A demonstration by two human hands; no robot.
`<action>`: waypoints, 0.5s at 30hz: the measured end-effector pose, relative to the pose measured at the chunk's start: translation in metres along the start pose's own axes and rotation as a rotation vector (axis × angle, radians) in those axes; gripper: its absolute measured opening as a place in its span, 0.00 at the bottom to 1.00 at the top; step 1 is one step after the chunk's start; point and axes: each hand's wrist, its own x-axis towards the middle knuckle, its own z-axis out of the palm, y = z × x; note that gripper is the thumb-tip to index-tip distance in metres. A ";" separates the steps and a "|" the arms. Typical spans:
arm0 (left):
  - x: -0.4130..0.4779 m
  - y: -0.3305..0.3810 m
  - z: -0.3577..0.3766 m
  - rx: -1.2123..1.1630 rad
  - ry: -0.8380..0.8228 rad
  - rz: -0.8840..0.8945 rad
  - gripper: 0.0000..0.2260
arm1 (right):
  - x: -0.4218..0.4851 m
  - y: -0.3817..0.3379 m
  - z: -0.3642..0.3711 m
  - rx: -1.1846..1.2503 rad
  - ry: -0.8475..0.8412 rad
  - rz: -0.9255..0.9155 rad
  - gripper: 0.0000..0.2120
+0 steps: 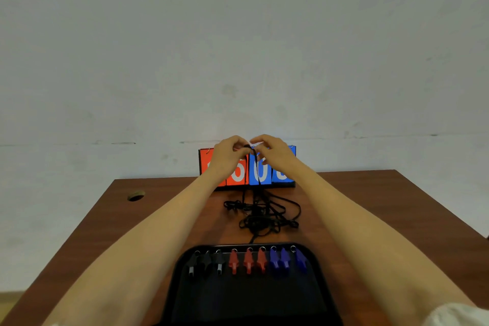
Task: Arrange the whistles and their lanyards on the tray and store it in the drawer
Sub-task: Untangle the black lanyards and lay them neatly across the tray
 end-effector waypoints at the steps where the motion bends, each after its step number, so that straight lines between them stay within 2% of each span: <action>1: -0.002 -0.001 -0.001 -0.014 0.002 -0.001 0.03 | -0.001 -0.002 0.001 -0.006 -0.015 -0.014 0.13; 8: -0.009 -0.003 -0.007 -0.022 0.039 -0.017 0.05 | -0.005 -0.005 0.005 -0.141 -0.036 -0.083 0.09; 11: -0.012 -0.003 -0.006 -0.134 -0.045 -0.125 0.03 | -0.003 -0.009 0.003 -0.244 0.065 -0.113 0.10; 13: -0.014 -0.003 -0.003 -0.252 -0.096 -0.199 0.06 | -0.002 -0.014 -0.001 -0.331 0.138 -0.145 0.10; 15: -0.019 0.001 -0.002 -0.316 -0.121 -0.192 0.09 | -0.001 -0.020 -0.010 -0.404 0.205 -0.159 0.11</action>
